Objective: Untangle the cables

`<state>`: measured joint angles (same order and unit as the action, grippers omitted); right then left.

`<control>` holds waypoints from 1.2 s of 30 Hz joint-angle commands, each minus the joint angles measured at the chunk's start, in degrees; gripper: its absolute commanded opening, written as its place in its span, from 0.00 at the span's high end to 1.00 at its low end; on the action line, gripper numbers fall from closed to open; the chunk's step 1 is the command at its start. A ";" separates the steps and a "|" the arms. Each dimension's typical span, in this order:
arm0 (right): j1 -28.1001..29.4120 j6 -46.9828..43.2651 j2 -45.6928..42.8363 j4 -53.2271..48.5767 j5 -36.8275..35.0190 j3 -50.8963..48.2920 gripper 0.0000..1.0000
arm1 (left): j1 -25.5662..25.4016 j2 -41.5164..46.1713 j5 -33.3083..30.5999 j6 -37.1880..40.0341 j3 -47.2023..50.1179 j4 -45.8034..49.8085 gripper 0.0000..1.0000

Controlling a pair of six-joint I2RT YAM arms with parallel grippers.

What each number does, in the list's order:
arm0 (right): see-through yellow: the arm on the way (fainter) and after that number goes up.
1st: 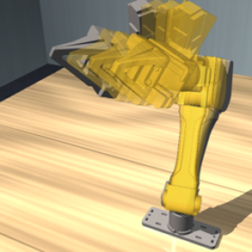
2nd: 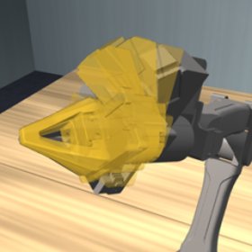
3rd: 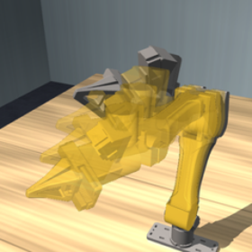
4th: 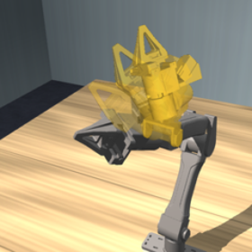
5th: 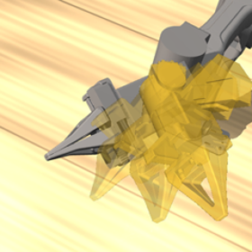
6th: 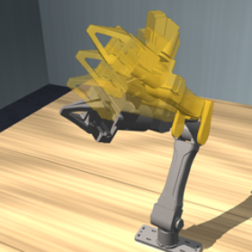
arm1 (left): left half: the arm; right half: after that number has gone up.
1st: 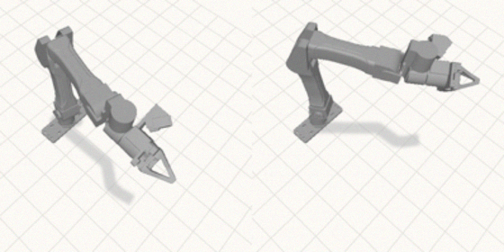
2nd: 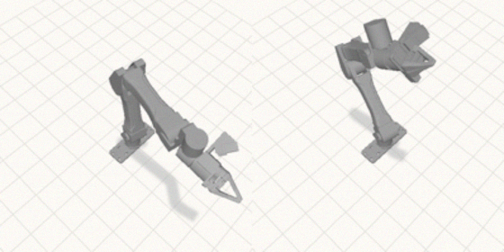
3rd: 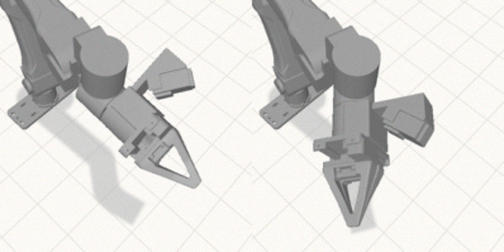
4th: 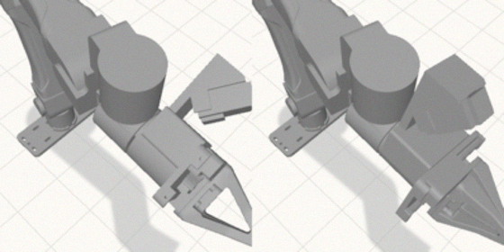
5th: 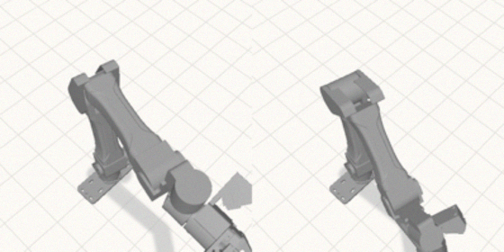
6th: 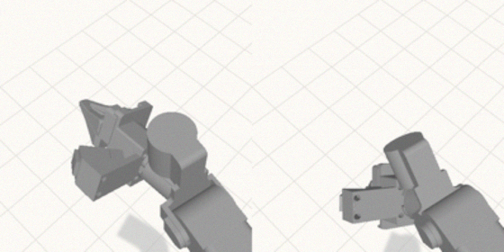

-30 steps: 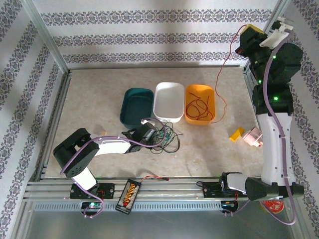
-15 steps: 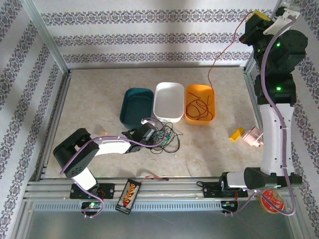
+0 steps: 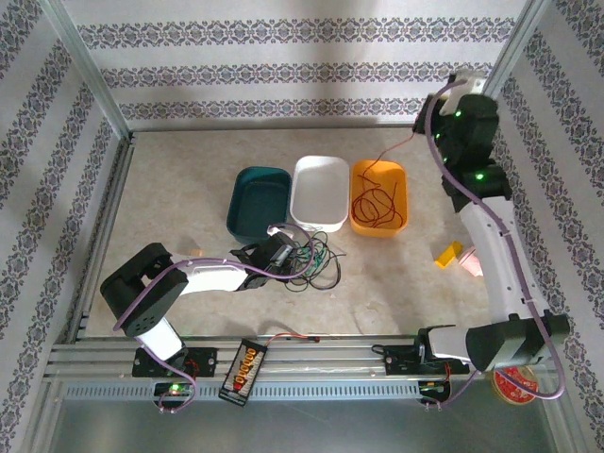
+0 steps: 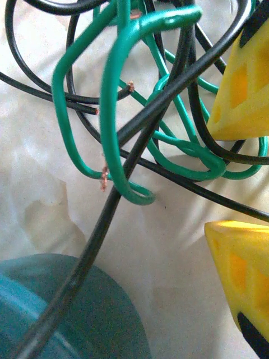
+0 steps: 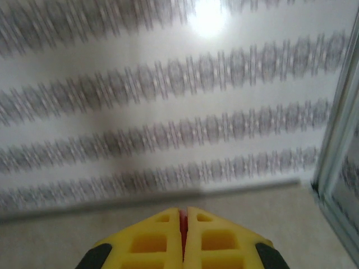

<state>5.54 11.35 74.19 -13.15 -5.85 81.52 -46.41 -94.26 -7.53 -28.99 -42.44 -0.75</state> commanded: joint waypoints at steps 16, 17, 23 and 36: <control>2.50 5.65 -7.94 -5.15 -27.24 -22.58 1.00 | -0.17 -1.98 0.06 0.75 -2.54 2.54 0.58; 1.80 5.61 -8.26 -5.62 -29.24 -22.70 1.00 | -0.17 -1.90 0.21 0.75 -2.56 2.55 0.58; -2.65 6.11 -9.18 -6.31 -36.38 -23.61 1.00 | -0.17 -1.31 0.41 1.20 -2.56 2.99 0.57; 1.55 5.97 -4.59 -9.19 -35.32 -20.83 1.00 | -0.17 -1.28 0.41 0.57 -2.05 2.73 0.57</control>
<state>5.76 17.02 69.38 -21.47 -41.08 58.65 -46.44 -95.02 -7.53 -28.75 -43.86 0.73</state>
